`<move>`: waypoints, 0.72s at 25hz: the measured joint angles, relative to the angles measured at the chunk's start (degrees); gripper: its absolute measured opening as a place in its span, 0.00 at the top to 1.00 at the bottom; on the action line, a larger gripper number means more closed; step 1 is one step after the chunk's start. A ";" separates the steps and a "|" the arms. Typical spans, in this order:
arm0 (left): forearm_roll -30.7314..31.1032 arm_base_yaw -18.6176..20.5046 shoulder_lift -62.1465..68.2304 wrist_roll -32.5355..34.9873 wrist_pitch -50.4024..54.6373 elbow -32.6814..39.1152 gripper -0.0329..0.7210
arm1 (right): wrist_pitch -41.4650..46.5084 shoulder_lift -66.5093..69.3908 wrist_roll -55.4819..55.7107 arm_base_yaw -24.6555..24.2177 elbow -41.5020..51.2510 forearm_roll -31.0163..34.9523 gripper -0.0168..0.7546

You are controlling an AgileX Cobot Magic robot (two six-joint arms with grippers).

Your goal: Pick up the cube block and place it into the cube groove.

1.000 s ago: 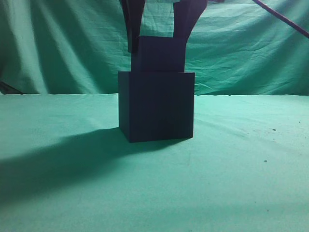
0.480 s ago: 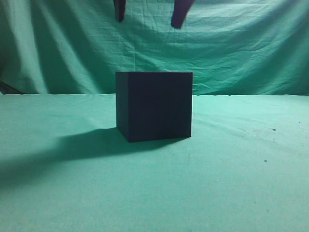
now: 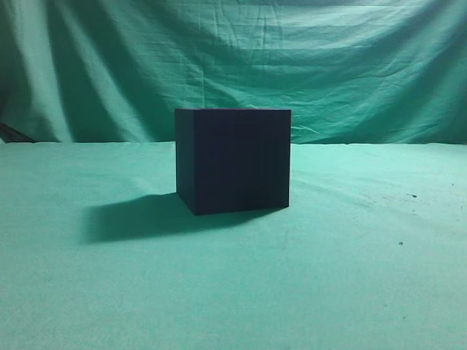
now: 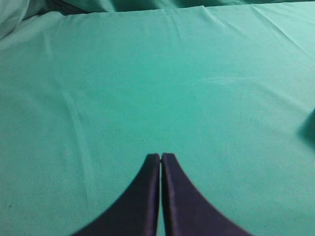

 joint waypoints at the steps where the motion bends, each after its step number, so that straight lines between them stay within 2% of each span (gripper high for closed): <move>1: 0.00 0.00 0.00 0.00 0.00 0.00 0.96 | 0.14 -2.14 0.00 0.00 0.13 0.10 0.98; 5: 0.00 0.00 0.00 0.00 0.00 0.00 0.96 | 0.18 -10.62 0.00 0.00 5.58 0.21 0.98; 13: 0.00 0.00 0.00 0.00 0.00 0.00 0.96 | 0.38 -27.56 0.00 0.00 27.70 0.21 0.98; 18: 0.00 0.00 0.00 0.00 0.00 0.00 0.96 | -5.45 -38.38 0.00 0.00 40.47 0.97 0.98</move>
